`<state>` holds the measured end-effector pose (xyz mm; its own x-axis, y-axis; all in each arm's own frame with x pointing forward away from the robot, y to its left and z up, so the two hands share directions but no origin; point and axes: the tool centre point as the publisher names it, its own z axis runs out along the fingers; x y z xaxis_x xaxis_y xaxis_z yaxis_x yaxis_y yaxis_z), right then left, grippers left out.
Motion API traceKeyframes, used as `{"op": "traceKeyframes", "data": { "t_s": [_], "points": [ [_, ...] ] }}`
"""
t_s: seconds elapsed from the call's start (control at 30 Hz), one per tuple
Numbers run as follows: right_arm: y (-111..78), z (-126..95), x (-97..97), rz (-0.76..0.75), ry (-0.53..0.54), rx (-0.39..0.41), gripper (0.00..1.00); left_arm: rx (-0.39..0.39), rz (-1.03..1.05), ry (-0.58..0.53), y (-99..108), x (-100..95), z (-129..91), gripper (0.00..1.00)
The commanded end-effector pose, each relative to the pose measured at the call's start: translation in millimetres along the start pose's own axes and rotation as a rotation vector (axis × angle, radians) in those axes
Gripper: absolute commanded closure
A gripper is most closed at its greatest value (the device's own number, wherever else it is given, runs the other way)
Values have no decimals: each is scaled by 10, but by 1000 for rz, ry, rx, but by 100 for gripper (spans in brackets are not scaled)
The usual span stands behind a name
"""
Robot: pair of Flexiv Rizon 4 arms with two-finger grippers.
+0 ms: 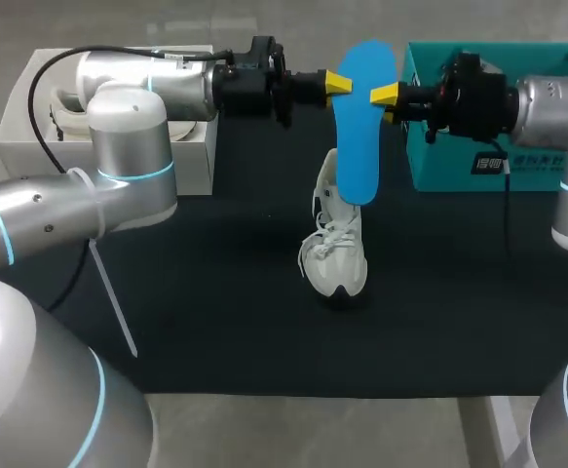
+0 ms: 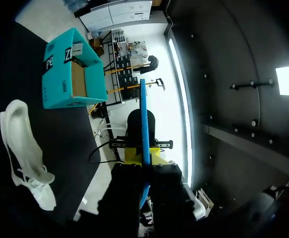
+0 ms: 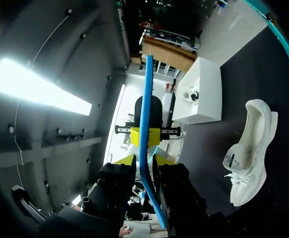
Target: Take the shoe out of the shoebox, open the shoe tongue, remove and reinsert the insole, then place the shoe into the shoebox
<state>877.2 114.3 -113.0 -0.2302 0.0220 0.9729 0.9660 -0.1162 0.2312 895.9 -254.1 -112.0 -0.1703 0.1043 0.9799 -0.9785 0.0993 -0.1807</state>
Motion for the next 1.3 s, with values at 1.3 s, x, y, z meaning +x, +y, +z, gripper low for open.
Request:
{"op": "traceKeyframes", "data": {
  "t_s": [1.3],
  "points": [
    [206, -54, 825, 13, -1342, 24, 0, 51, -137, -27, -90, -211, -82, 100]
  ]
}}
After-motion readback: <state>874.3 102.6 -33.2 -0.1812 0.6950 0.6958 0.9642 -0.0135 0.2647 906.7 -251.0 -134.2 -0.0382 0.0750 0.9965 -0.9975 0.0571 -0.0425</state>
